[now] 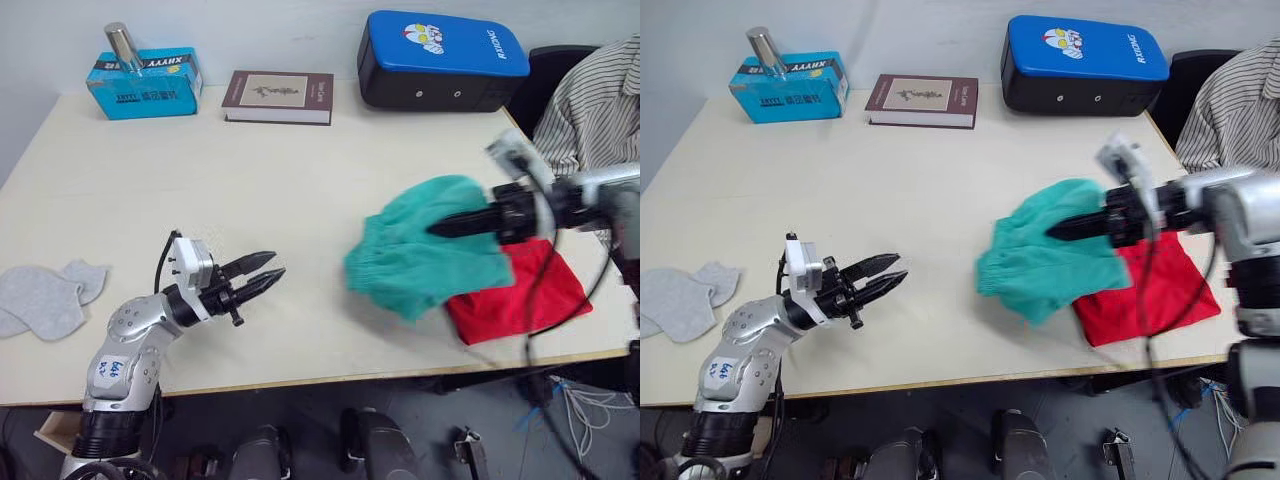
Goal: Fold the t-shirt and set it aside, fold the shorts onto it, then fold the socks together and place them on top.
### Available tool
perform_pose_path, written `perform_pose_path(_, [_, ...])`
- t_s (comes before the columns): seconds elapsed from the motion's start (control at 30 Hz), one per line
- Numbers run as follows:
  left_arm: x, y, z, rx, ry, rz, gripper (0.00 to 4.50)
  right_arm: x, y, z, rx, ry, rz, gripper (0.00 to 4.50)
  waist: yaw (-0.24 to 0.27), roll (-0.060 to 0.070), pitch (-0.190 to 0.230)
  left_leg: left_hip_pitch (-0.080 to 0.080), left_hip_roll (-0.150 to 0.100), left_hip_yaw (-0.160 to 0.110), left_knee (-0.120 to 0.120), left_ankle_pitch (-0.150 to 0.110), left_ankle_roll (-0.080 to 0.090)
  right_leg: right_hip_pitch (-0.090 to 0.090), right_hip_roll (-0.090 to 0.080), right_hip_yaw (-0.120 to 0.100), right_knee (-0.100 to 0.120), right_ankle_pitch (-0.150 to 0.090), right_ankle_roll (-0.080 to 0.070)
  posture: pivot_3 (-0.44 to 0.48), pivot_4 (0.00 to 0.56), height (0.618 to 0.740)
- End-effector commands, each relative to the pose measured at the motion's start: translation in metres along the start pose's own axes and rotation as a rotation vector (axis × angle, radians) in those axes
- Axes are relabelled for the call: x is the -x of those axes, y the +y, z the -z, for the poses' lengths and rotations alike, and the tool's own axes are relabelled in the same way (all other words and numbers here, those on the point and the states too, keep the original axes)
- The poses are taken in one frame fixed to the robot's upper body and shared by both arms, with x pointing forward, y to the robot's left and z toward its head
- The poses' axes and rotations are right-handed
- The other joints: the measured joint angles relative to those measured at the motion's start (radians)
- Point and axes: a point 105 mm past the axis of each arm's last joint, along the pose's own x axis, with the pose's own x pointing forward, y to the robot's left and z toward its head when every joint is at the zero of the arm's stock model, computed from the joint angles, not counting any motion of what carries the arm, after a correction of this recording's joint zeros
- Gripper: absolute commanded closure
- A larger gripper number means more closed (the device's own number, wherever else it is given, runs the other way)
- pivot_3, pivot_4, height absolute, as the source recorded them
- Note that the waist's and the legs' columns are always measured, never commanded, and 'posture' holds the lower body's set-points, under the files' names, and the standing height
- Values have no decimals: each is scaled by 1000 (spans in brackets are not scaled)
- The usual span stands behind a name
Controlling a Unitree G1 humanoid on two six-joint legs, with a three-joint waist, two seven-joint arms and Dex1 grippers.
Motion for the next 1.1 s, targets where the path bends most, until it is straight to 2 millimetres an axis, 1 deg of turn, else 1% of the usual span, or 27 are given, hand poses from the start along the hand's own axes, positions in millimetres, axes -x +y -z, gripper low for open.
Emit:
perform_pose_path(0.03, [0, -7, -5, -6, -19, 19, 1368, 33, -9, -8, 126, 4, 58, 4500, 0, 0, 1, 0, 0, 0, 0, 0, -1, 0, 0, 0, 0, 0, 0, 0, 150, 740])
perform_pose_path(0.1, [2, -7, -3, 3, -11, 17, 773, 48, -25, 9, 110, 76, 145, 4500, 3, 0, 1, 0, 0, 0, 0, 1, -1, 0, 0, 0, 0, 0, 0, 0, 150, 740])
perform_pose_path(0.17, [4, -8, 0, 17, 8, 23, 144, 64, -47, 44, 81, 200, 246, 4500, 7, 0, 1, 0, 0, 0, 0, 1, -1, 0, 0, 0, 0, 0, 0, 0, 150, 740])
perform_pose_path(0.2, [4, -8, 1, 24, 18, 27, 42, 68, -54, 61, 67, 254, 266, 4500, 9, 0, 1, 0, 0, 0, 0, 1, -1, 0, 0, 0, 0, 0, 0, 0, 150, 740])
perform_pose_path(0.3, [7, -9, 3, 22, 39, 30, 42, 72, -67, 97, 45, 367, 307, 4500, 16, 1, 2, 0, 0, 1, 2, 1, -1, 0, 0, 0, 0, 0, 0, 0, 150, 740])
perform_pose_path(0.37, [9, -9, 4, 21, 47, 23, 42, 73, -78, 119, 63, 426, 367, 4500, 16, 2, 2, 0, 0, 2, 4, 1, -1, 0, 0, 1, 0, 0, 0, 0, 150, 740])
perform_pose_path(0.43, [12, -10, 5, 21, 59, 25, 42, 71, -87, 129, 94, 440, 424, 4500, 16, 3, 3, 0, 1, 2, 5, 1, -1, 0, 0, 1, 1, 0, 0, 0, 150, 740])
perform_pose_path(0.53, [16, -12, 5, 16, 65, 23, 42, 71, -92, 134, 130, 441, 458, 4500, 16, 5, 4, 0, 0, 2, 6, 1, -1, 0, 0, 2, 3, 0, 0, 0, 150, 740])
perform_pose_path(0.63, [20, -13, 4, 9, 68, 24, 0, 74, -95, 126, 117, 365, 502, 3818, 20, 5, 4, 0, 1, 1, 6, 1, -2, 0, 0, 2, 3, 0, 0, 0, 150, 740])
perform_pose_path(0.7, [23, -13, 4, -4, 74, 19, 0, 83, -93, 120, 150, 352, 523, 3200, 21, 6, 4, 0, 0, 1, 7, 1, -1, 0, 0, 2, 3, 0, 0, 0, 150, 740])
perform_pose_path(0.8, [29, -14, 6, -22, 97, 7, 0, 103, -86, 110, 240, 357, 541, 2115, 21, 7, 5, 0, 0, 1, 7, 1, -1, 0, 0, 2, 3, 0, 0, 0, 150, 740])
perform_pose_path(0.83, [31, -16, 7, -23, 109, 17, 0, 106, -81, 100, 301, 310, 521, 1698, 23, 7, 5, 0, 0, 1, 6, 1, -1, 0, 0, 2, 3, 0, 0, 0, 150, 740])
perform_pose_path(0.87, [36, -17, 8, -26, 134, 16, 0, 114, -82, 89, 346, 266, 580, 1388, 23, 7, 5, 0, 0, 1, 6, 1, -1, 0, 0, 2, 3, 0, 0, 0, 150, 740])
perform_pose_path(0.9, [44, -15, 7, -33, 149, -8, 0, 119, -82, 76, 429, 233, 625, 1087, 22, 7, 5, 0, 1, 1, 6, 1, -2, 0, 0, 2, 2, 0, 0, 0, 150, 740])
perform_pose_path(0.93, [52, -12, 5, -33, 156, -39, 0, 120, -82, 63, 494, 197, 663, 783, 20, 7, 5, 0, 1, 1, 6, 1, -2, 0, 0, 2, 2, 0, 0, 0, 150, 740])
perform_pose_path(0.97, [60, -9, 2, -30, 161, -73, 0, 119, -83, 52, 555, 163, 699, 370, 15, 7, 5, 0, 1, 1, 6, 1, -2, 0, 0, 2, 2, 0, 0, 0, 150, 740])
perform_pose_path(1.0, [68, -6, 1, -34, 171, -102, 0, 113, -81, 41, 601, 114, 704, 16, 10, 7, 6, 0, 1, 1, 6, 0, -2, 0, 0, 2, 2, 0, 0, 0, 150, 740])
perform_pose_path(1.07, [82, 0, 1, -42, 190, -160, 0, 98, -75, 23, 676, 36, 701, 16, 3, 7, 5, 1, 2, 1, 6, 0, -3, 0, 1, 2, 3, 0, 0, 0, 150, 740])
perform_pose_path(1.1, [90, 4, 0, -55, 199, -197, 0, 88, -70, 17, 703, -6, 678, 16, 0, 7, 5, 1, 2, 0, 6, 0, -3, 0, 1, 2, 3, 0, 0, 0, 150, 740])
